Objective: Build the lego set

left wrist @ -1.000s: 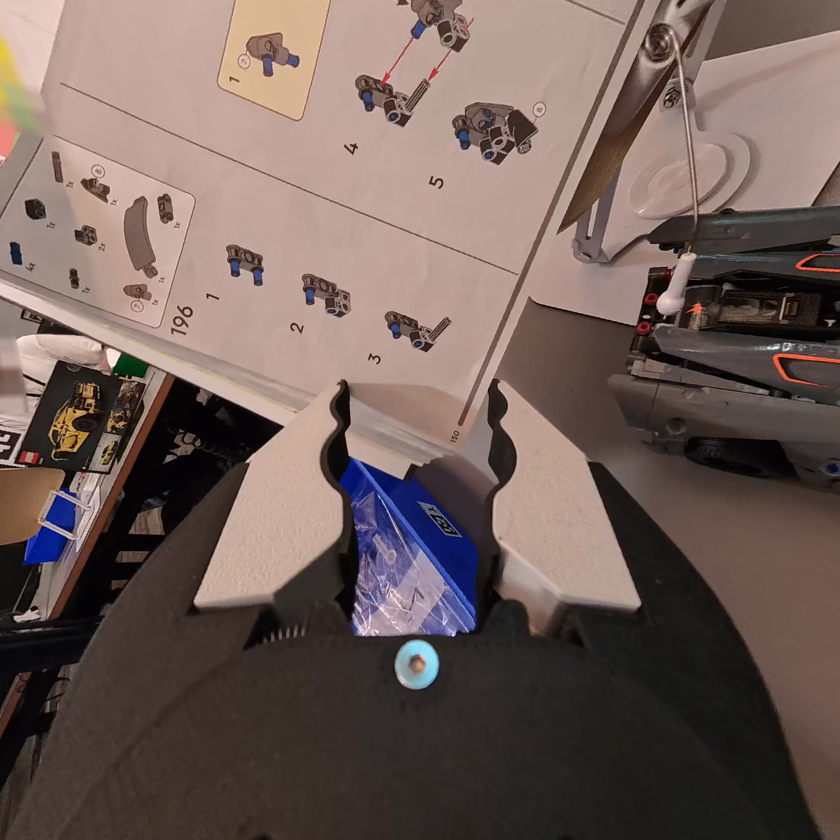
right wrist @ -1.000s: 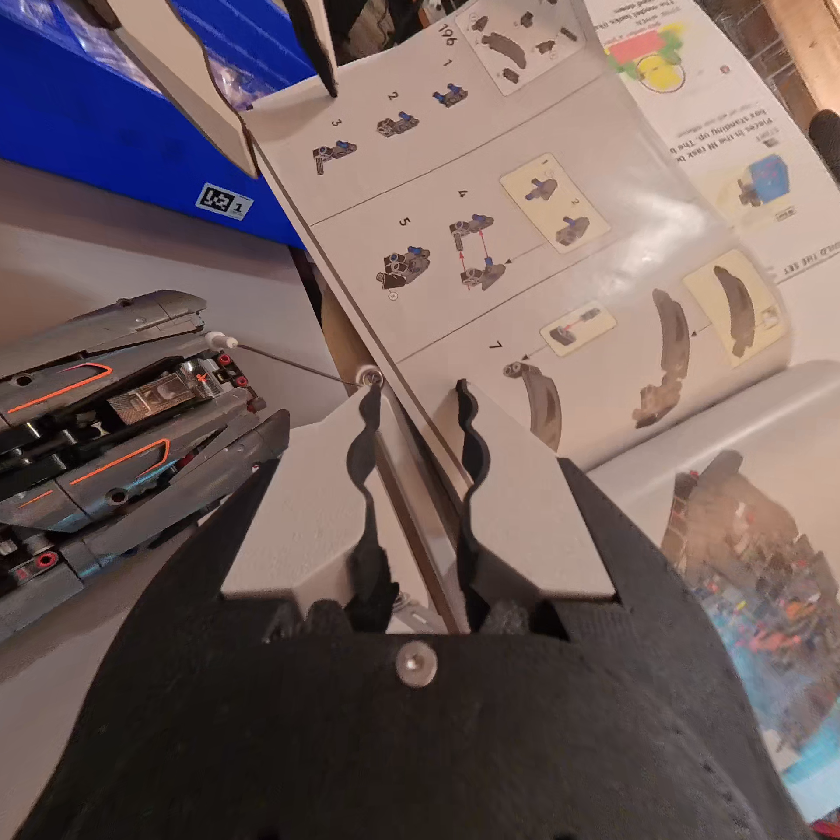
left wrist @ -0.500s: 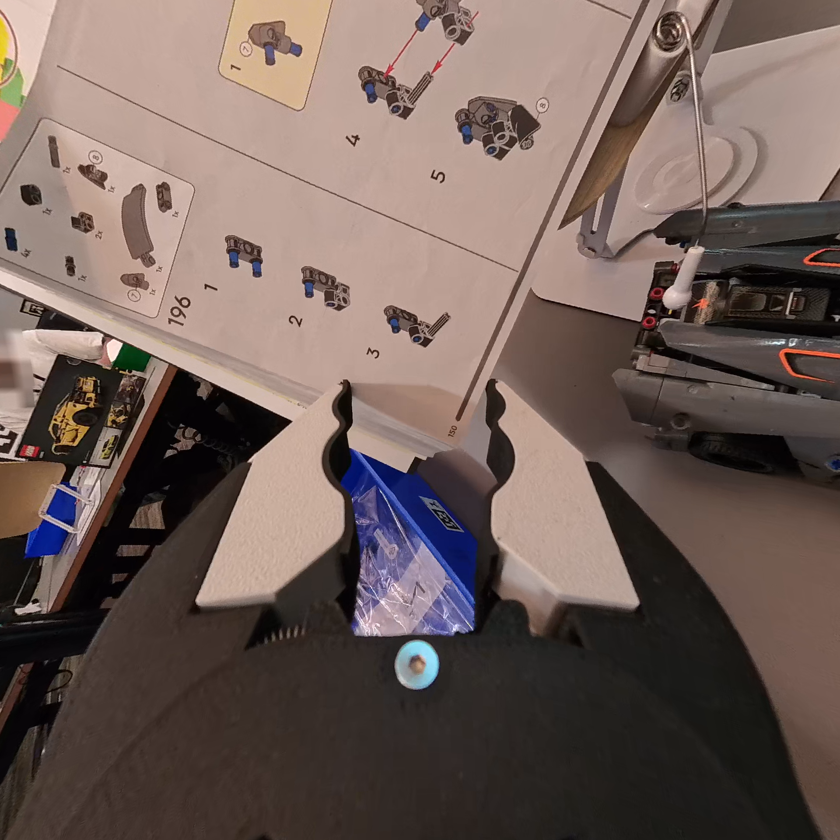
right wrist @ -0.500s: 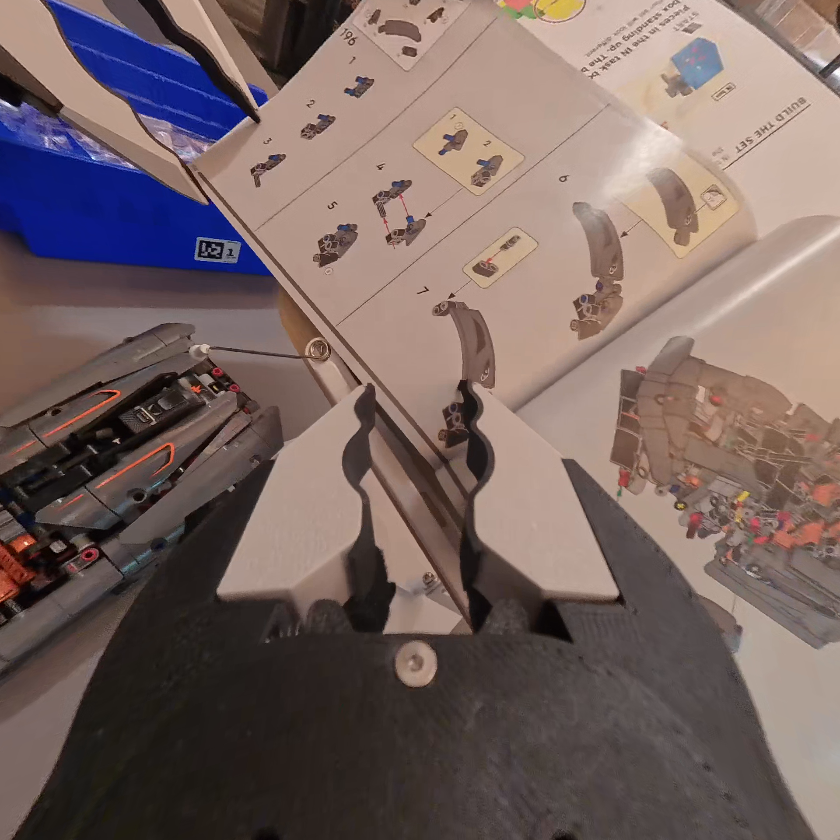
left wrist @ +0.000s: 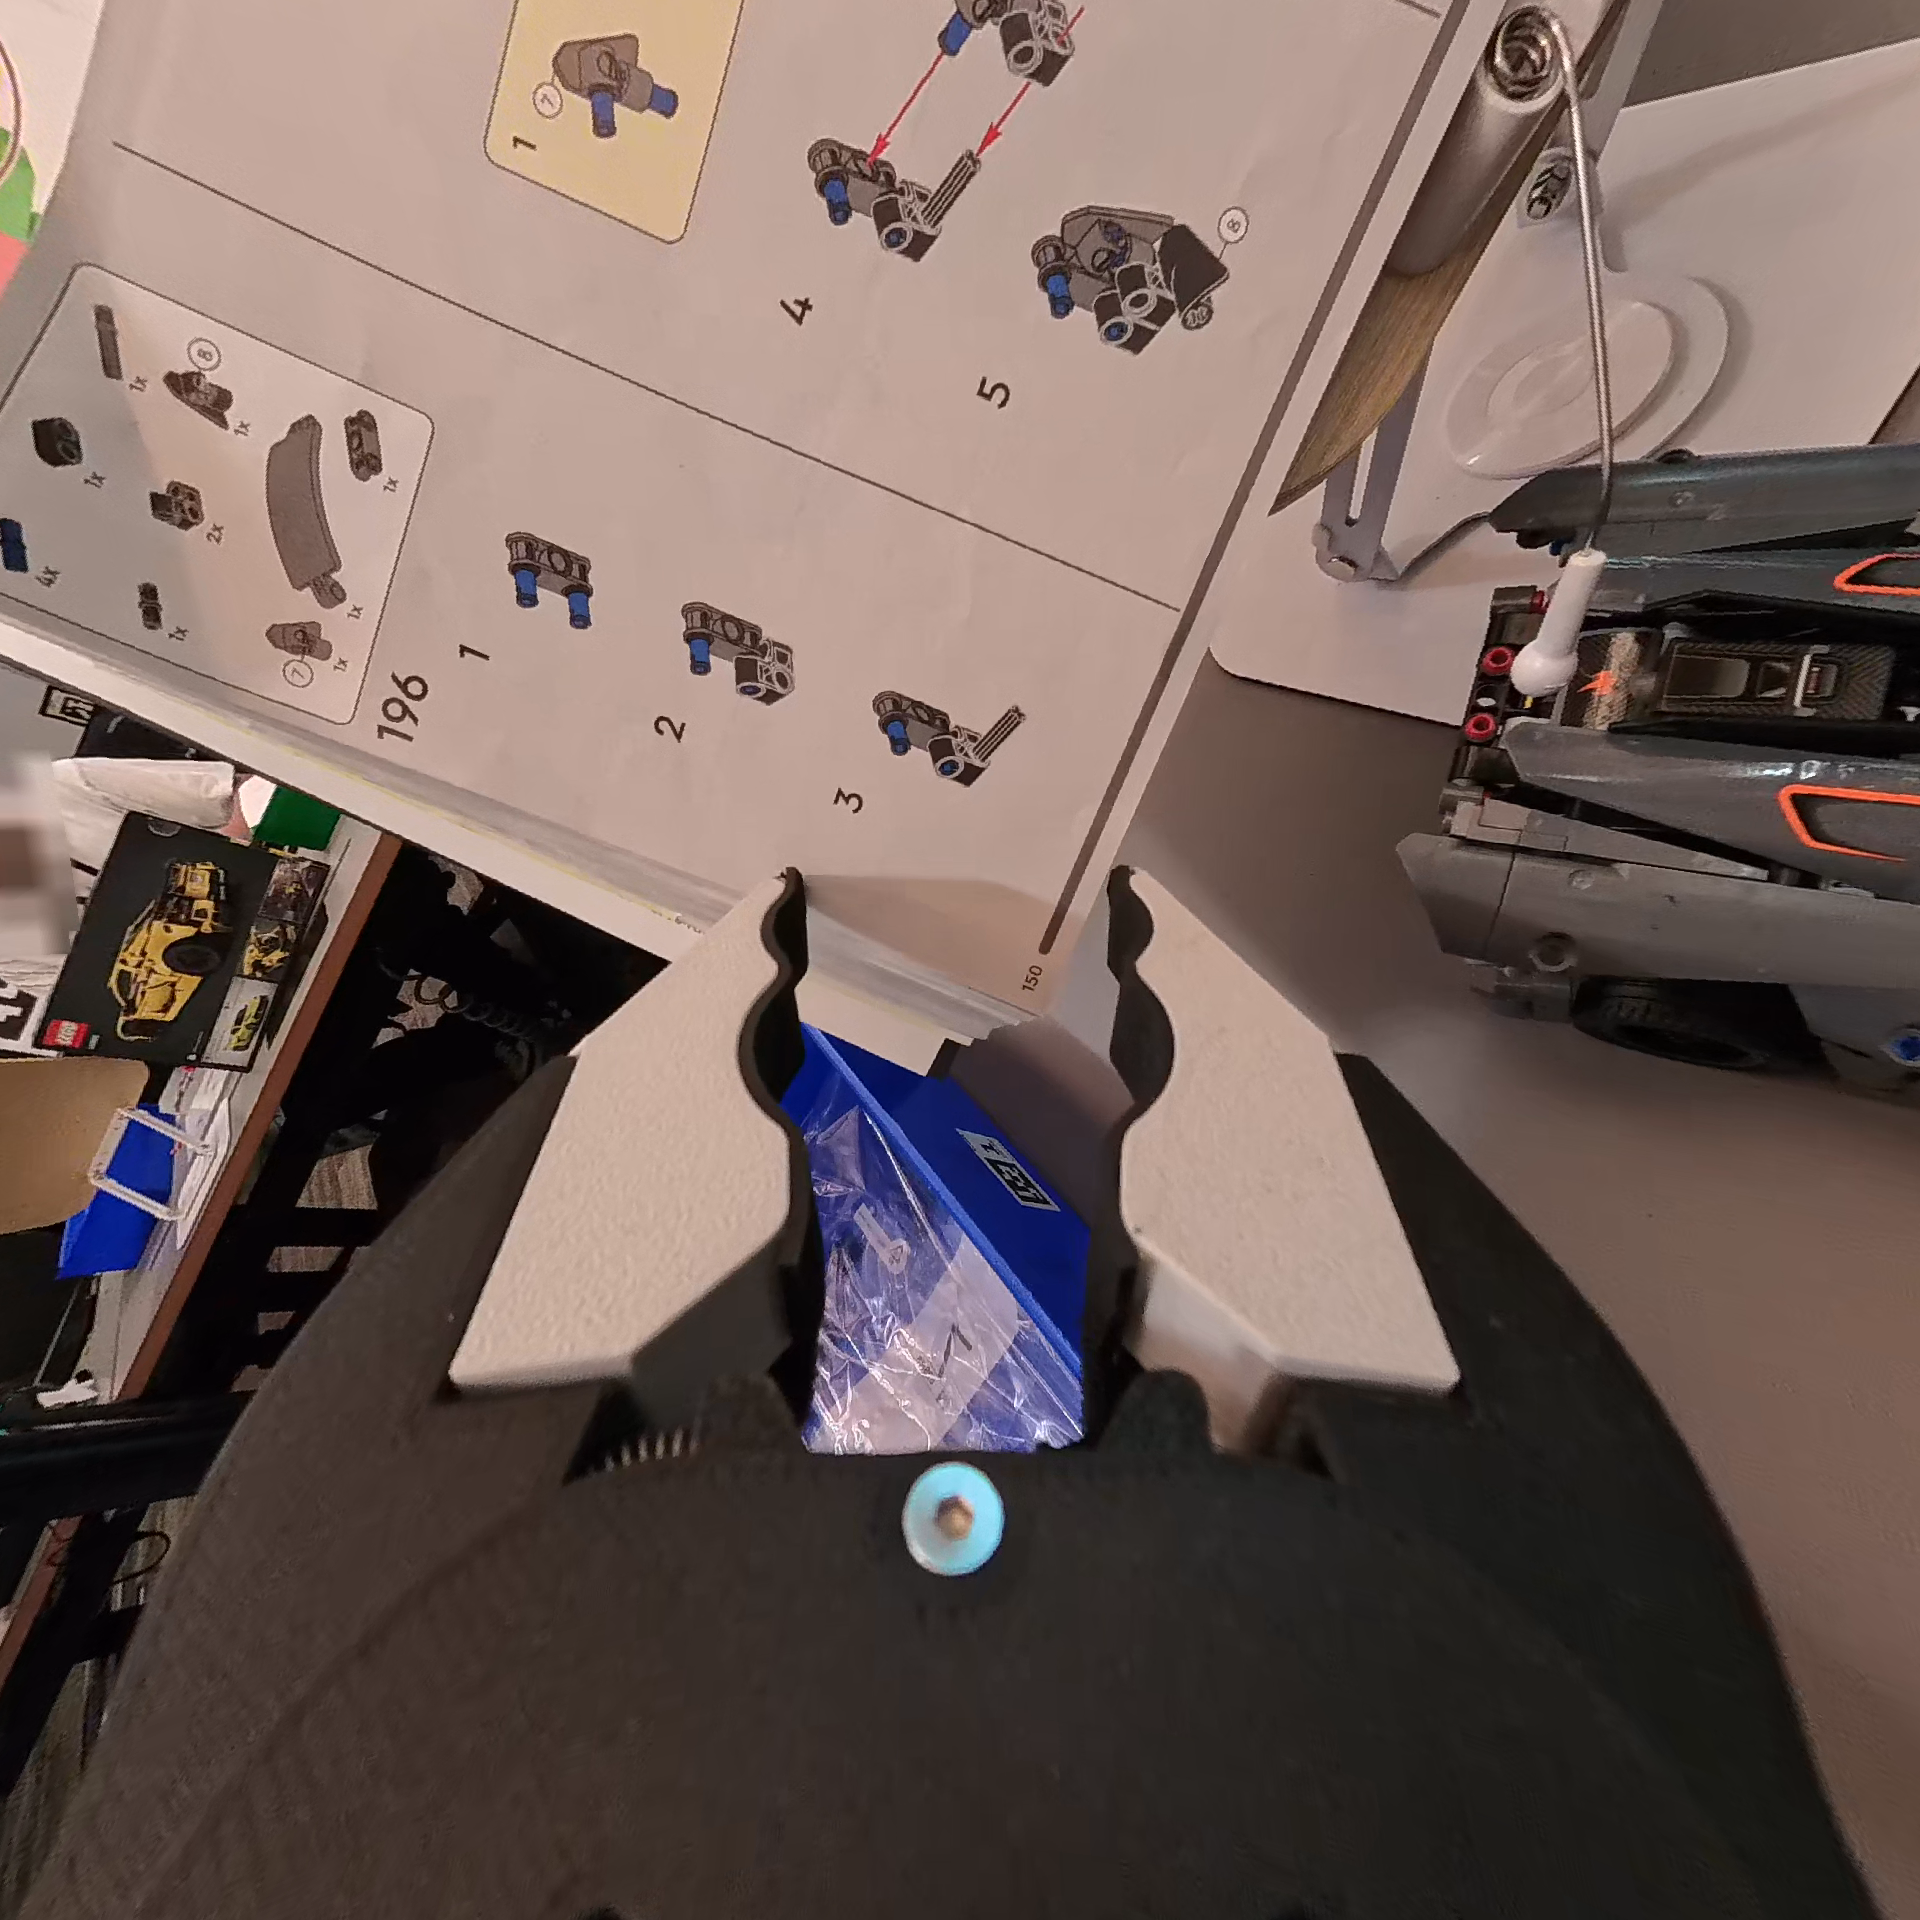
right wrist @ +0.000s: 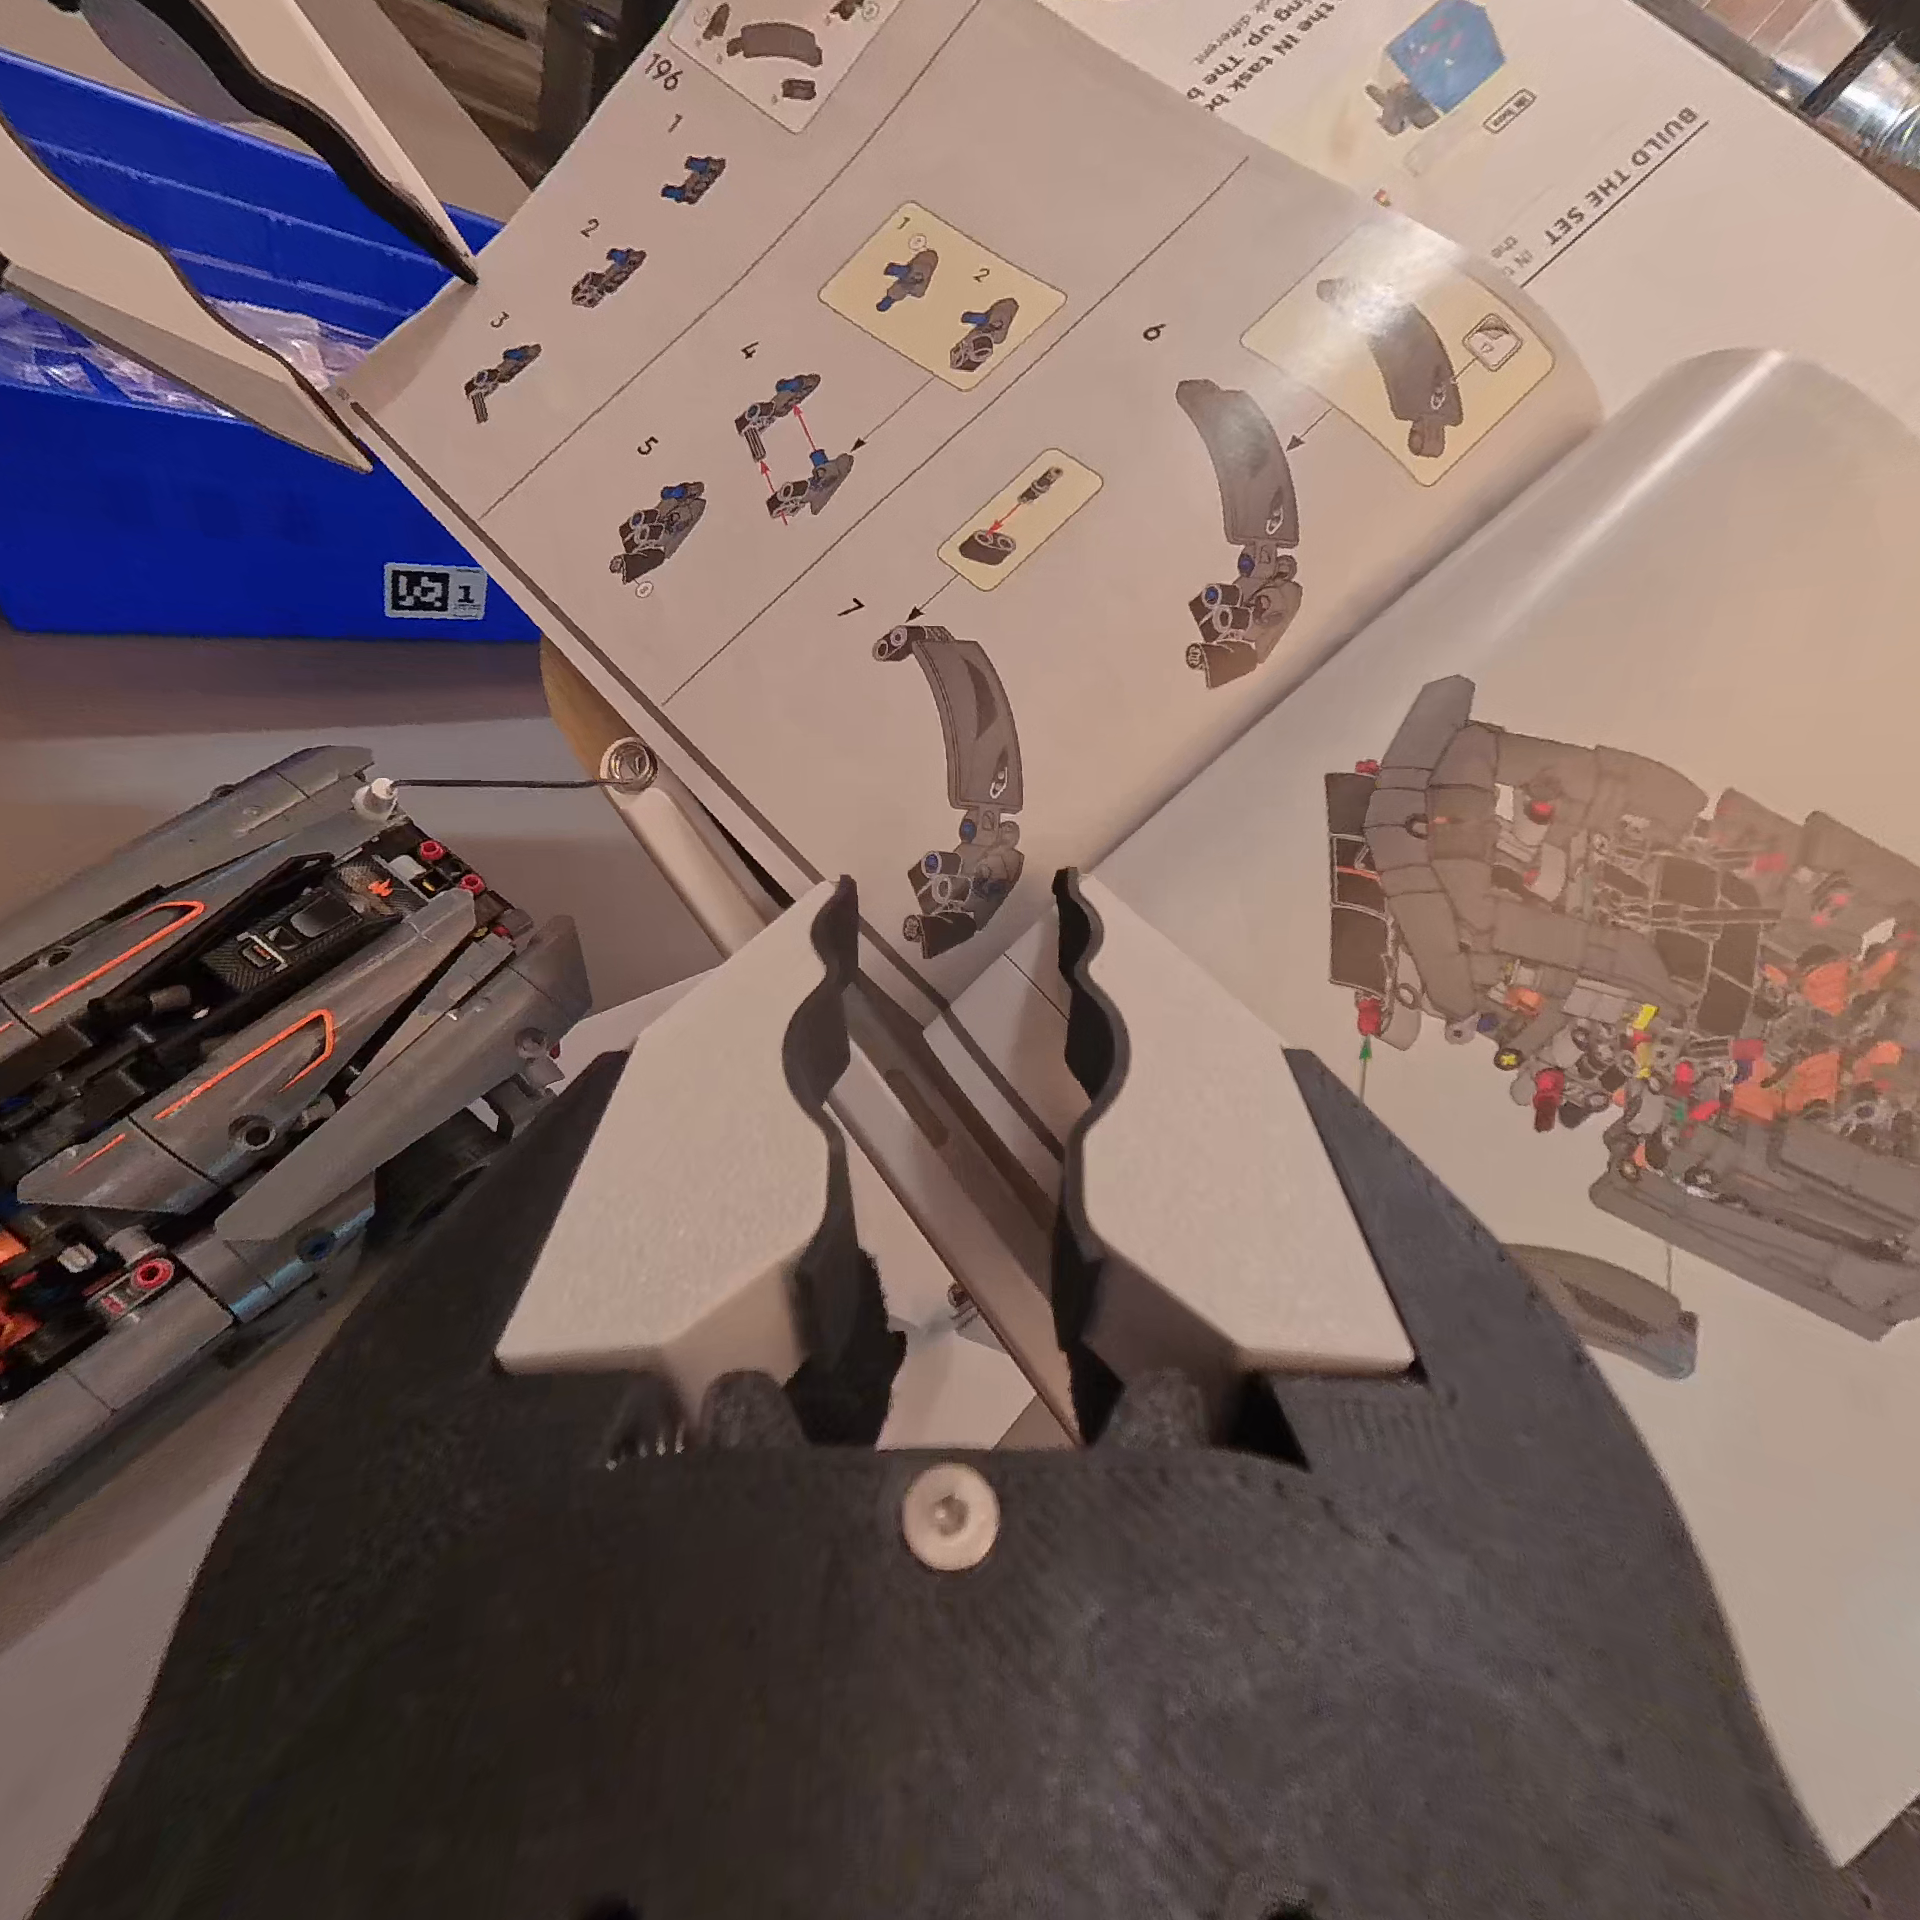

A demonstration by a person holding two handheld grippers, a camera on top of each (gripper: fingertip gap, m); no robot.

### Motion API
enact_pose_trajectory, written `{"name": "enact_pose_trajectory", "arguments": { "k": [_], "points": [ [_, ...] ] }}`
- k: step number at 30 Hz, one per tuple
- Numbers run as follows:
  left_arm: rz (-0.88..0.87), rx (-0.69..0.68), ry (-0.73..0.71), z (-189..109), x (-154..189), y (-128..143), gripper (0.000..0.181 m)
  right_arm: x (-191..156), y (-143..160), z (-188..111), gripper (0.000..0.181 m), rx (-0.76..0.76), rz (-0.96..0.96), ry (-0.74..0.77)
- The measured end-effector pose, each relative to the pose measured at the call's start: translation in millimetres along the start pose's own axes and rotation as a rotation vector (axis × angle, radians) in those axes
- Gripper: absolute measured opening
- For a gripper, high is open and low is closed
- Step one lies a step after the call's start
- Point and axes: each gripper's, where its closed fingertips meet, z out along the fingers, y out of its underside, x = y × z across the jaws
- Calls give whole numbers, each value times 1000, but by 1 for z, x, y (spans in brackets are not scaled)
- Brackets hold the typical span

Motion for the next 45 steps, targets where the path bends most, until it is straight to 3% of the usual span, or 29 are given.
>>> {"name": "enact_pose_trajectory", "arguments": {
  "k": [45],
  "points": [
    [1,-4,-2,1,0,1,53,5,3,-5,33,3,-6,11]
  ]
}}
